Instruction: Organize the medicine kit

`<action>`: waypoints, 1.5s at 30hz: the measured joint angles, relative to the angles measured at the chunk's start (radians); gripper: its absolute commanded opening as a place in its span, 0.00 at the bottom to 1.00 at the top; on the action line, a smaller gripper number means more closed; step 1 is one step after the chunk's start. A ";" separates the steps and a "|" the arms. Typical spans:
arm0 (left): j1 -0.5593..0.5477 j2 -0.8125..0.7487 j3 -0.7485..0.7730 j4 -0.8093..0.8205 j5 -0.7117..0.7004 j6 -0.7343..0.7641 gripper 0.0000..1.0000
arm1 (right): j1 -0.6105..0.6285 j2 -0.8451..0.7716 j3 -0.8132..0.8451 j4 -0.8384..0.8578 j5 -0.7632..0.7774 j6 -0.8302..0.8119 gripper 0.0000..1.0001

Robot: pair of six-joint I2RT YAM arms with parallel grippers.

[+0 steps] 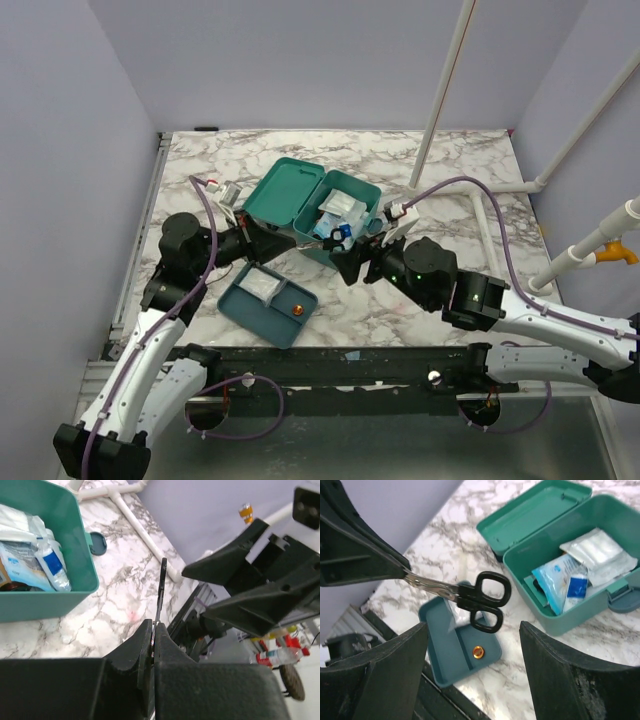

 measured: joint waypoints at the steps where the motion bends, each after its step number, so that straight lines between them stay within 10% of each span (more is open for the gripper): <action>1: 0.001 0.010 -0.001 0.019 -0.011 -0.019 0.00 | 0.000 0.000 0.000 0.009 0.004 0.000 0.77; 14: -0.007 0.265 -0.013 0.278 -0.262 -0.247 0.00 | 0.000 -0.014 -0.019 0.122 0.117 -0.027 0.77; 45: -0.290 0.767 0.368 0.161 -0.927 -0.484 0.00 | 0.000 -0.281 -0.150 0.009 0.178 -0.072 0.78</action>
